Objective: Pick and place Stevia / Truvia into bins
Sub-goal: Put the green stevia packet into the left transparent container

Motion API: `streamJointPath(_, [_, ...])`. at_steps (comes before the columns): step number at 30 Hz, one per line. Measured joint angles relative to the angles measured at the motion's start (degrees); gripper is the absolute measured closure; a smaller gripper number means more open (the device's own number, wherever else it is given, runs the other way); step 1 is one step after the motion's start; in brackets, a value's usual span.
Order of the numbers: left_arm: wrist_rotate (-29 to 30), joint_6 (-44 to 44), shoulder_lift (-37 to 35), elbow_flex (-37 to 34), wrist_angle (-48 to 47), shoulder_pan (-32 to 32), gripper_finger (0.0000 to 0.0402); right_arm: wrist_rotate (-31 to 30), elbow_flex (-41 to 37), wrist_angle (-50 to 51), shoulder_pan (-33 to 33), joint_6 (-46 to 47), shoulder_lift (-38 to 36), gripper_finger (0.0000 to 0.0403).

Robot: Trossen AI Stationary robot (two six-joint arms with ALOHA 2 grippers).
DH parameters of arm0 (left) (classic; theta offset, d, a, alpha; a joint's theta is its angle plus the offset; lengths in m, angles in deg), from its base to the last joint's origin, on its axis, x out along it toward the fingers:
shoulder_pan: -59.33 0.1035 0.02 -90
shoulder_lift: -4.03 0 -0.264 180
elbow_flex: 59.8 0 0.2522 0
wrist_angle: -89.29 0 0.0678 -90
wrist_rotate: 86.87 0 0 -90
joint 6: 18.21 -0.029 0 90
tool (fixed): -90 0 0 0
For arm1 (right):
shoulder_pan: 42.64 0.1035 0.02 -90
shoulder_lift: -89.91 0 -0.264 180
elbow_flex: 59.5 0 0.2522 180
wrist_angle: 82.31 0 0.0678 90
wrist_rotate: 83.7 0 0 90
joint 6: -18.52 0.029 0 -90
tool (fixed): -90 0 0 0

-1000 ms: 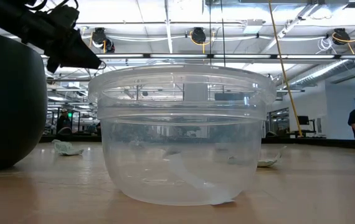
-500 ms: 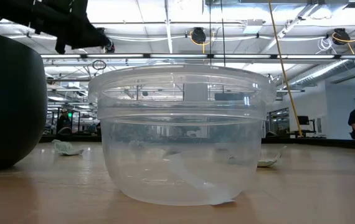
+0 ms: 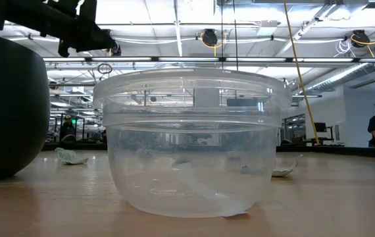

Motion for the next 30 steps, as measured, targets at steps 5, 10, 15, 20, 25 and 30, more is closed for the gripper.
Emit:
streamJointPath(5, [-6.21,3.18,0.01,0.00,-0.09,1.07,0.0305,0.00,-0.02,-1.02,-0.72,-0.90,-3.95,0.0324])
streamJointPath(10, [-14.03,5.83,1.18,0.00,-0.79,2.37,0.0305,-6.00,0.00,0.79,-2.81,-10.03,-10.70,0.0329])
streamJointPath(15, [-21.40,9.08,6.19,0.00,-1.81,5.10,0.0305,-22.04,0.00,5.02,-5.74,-33.01,-18.02,0.0329])
streamJointPath(20, [-24.61,14.30,14.04,2.33,-4.45,8.15,0.0305,-40.41,0.00,6.00,-8.48,-54.64,-24.42,0.0330])
streamJointPath(25, [-25.98,16.14,24.17,8.09,-10.23,8.50,0.0305,-61.59,0.00,6.02,-10.37,-64.65,-28.65,0.0330])
streamJointPath(30, [-26.76,16.23,34.61,14.43,-14.78,6.09,0.0305,-74.71,0.00,5.81,-11.85,-69.40,-30.63,0.0330])
